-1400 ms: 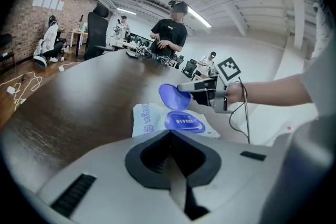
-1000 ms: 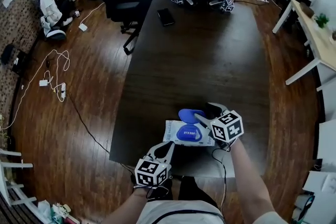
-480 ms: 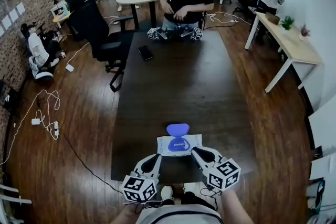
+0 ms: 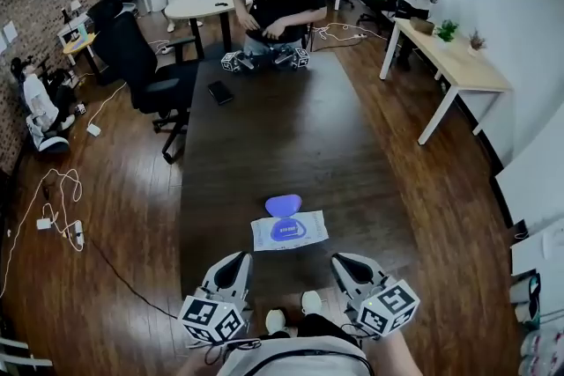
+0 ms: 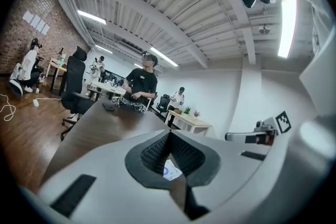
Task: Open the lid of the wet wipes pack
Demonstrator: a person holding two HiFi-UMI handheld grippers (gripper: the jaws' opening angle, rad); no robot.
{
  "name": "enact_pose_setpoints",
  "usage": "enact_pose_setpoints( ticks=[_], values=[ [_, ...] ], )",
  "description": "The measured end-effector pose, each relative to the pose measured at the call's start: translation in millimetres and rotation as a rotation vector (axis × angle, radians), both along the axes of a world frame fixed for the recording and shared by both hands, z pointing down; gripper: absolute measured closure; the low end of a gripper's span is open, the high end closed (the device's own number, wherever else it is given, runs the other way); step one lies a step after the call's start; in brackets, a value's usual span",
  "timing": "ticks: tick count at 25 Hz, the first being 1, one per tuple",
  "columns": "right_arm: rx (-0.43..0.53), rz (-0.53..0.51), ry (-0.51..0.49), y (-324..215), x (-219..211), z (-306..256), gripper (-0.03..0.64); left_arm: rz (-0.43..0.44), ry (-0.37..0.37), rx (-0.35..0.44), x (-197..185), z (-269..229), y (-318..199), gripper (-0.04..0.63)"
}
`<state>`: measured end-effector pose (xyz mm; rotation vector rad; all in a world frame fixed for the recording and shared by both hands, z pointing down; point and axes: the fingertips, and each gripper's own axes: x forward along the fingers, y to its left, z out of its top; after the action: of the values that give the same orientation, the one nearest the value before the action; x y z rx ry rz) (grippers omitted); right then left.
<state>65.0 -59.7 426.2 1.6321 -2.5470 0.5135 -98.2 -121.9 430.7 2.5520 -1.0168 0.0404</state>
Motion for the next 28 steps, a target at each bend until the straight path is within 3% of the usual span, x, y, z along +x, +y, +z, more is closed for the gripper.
enact_pose_setpoints(
  ticks=[6,17,28],
  values=[
    [-0.005,0.038,-0.004,38.3,-8.8,-10.7,0.609,0.069,0.010,-0.026,6.8,8.7,20.7,0.594],
    [0.076,-0.014,0.053,107.8,-7.6,-45.9,0.609,0.074,0.028,0.040,22.4,-27.3,85.4,0.594],
    [0.099,-0.047,-0.003,257.2,24.2,-27.2,0.610,0.015,-0.008,0.052,48.0,-21.6,249.6,0.594]
  ],
)
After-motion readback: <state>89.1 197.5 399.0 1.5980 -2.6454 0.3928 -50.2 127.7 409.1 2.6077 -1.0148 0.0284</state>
